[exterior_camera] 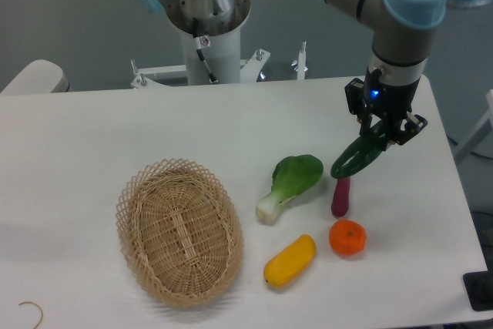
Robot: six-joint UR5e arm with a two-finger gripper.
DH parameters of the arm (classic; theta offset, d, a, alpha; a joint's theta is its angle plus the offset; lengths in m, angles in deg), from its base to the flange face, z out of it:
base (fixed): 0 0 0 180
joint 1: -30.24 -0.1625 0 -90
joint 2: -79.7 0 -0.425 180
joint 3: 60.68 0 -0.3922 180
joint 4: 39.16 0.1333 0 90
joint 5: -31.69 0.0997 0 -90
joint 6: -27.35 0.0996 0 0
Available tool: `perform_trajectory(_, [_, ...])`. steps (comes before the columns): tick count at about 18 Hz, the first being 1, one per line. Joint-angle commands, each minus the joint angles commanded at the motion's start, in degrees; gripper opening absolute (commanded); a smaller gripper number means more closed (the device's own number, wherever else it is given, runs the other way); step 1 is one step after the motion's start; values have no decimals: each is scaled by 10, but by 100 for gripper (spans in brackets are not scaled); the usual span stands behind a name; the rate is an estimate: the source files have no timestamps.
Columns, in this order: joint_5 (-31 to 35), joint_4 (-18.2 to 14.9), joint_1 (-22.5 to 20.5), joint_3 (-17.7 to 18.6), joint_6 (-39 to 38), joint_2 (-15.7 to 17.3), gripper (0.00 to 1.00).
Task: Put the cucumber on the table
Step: 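Carry the held green cucumber away from the eggplant with the gripper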
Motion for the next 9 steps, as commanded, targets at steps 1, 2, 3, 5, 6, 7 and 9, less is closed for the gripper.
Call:
perform_trajectory(1, [0,1,-1,1,0,0,27])
perform_trajectory(2, [-2,2,-1,3,0,0,27])
perform_trajectory(3, [-1,1,-3,-1,0,0,27])
perform_trajectory(5, [-1,1,-4,-3,0,0,27])
perform_trajectory(6, [-1,1,-4,-2,0,-1,27])
perform_trajectory(7, [-2,2,-4,-3,0,-1,27])
perform_trajectory(9, [-2,3,-4,-3,0,-2,27])
